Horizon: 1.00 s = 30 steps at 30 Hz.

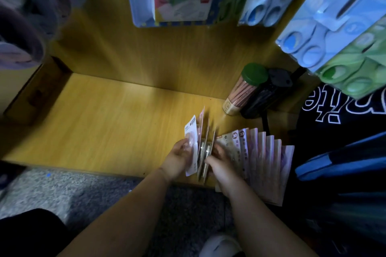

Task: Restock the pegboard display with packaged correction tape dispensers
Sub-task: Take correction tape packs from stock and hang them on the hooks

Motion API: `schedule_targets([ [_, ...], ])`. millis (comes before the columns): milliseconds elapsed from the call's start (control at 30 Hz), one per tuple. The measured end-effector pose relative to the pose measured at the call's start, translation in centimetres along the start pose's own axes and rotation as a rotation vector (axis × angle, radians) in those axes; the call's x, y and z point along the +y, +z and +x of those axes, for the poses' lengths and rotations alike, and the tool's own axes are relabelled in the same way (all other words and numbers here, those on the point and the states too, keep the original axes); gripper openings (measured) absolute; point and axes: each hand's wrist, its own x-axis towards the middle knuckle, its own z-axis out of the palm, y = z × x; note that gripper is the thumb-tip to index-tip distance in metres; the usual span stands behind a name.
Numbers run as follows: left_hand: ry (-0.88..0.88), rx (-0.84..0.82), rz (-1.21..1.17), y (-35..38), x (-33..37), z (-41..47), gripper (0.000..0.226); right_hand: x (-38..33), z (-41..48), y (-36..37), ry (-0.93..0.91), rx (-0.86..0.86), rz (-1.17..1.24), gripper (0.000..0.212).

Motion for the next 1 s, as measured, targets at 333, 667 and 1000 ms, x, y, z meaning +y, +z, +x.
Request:
schedule_targets([
  [333, 0.066, 0.018, -0.145, -1.0, 0.2, -0.3, 0.029, 0.0, 0.9, 0.8, 0.028, -0.031, 0.205, 0.063],
  [667, 0.436, 0.362, -0.056, -2.4, 3.5, -6.4, 0.037, -1.7, -4.3, 0.6, -0.053, -0.265, 0.470, 0.023],
  [1000, 0.707, 0.342, -0.039, -2.3, 8.6, -19.7, 0.043, -4.4, -17.5, -1.7, -0.405, -0.282, 0.354, 0.025],
])
